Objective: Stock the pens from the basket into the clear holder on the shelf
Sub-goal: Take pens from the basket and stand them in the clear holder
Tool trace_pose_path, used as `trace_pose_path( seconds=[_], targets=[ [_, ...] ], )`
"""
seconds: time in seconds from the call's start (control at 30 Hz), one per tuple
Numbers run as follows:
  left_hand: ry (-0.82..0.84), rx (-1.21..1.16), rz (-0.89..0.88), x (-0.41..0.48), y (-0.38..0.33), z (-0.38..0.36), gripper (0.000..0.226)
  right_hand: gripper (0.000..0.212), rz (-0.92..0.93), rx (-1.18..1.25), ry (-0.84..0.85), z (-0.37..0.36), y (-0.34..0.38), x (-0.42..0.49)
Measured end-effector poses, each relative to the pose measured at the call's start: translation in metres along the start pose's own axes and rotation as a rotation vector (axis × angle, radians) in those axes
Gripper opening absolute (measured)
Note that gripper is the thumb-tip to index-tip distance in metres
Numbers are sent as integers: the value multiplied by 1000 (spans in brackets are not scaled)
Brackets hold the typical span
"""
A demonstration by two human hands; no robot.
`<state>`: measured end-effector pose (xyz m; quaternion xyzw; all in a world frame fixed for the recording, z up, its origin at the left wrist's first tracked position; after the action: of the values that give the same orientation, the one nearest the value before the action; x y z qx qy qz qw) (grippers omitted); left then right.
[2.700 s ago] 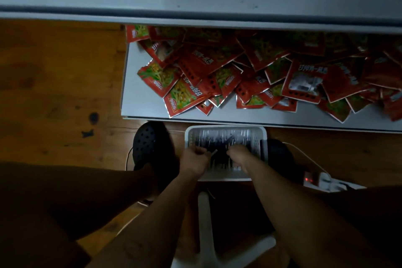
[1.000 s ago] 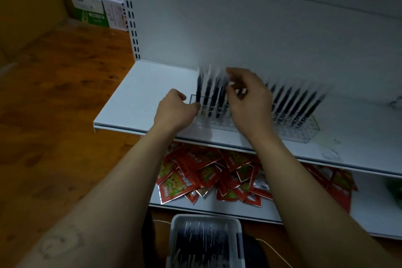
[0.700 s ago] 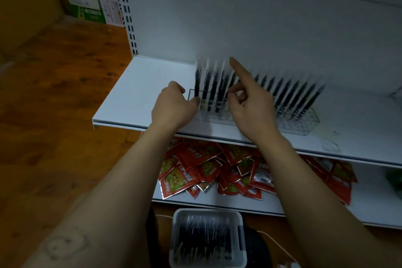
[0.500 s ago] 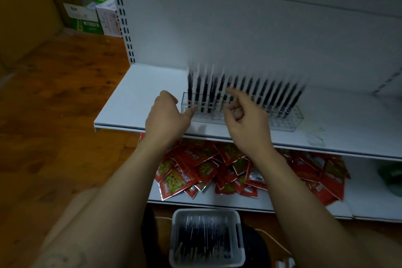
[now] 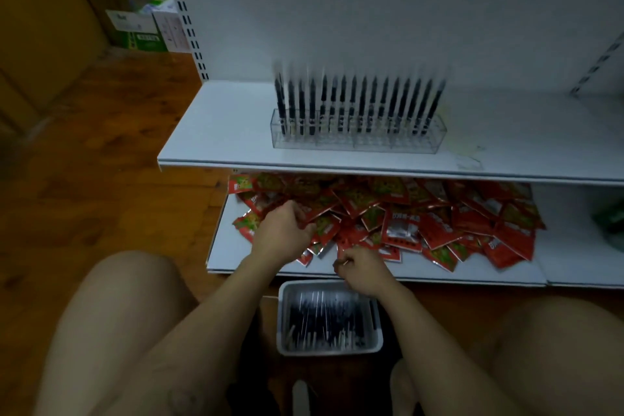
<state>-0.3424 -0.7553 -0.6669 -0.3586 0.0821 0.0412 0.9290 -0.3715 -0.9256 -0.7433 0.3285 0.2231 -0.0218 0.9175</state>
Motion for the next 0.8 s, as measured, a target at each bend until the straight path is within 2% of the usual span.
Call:
trace_pose_path(
  seconds=[0.23,0.3,0.37,0.5,0.67,0.8],
  targets=[
    [185,15,149,-11,46,-53,30,22,-289,20,292,-48,-61,1],
    [237,22,202,-14,60,-69,28,21,-325,23,305,-61,-69,7],
    [292,7,275,-17,75,-88,28,31,-361,46,292,-71,-79,17],
    [366,-35,410,-20,107,-126,23,35,-407,77,315,-89,-93,35],
    [428,-151,543,-14,131,-160,15,25,-491,75,375,-113,-109,56],
    [410,-306,662,-5,141,-182,13,44,-508,91,429,-134,-122,65]
  ],
)
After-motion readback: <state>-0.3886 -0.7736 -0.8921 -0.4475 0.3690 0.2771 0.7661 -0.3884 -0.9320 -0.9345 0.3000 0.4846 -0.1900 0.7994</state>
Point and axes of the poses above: each hand's wrist, its own x-axis towards the middle knuckle, its own z-axis out of the back of the hand, y = z × x, the point moved 2 cm from there along x, towards the middle knuckle, and after that the axes turned 5 degrees about -x, right-handed, at the moved point
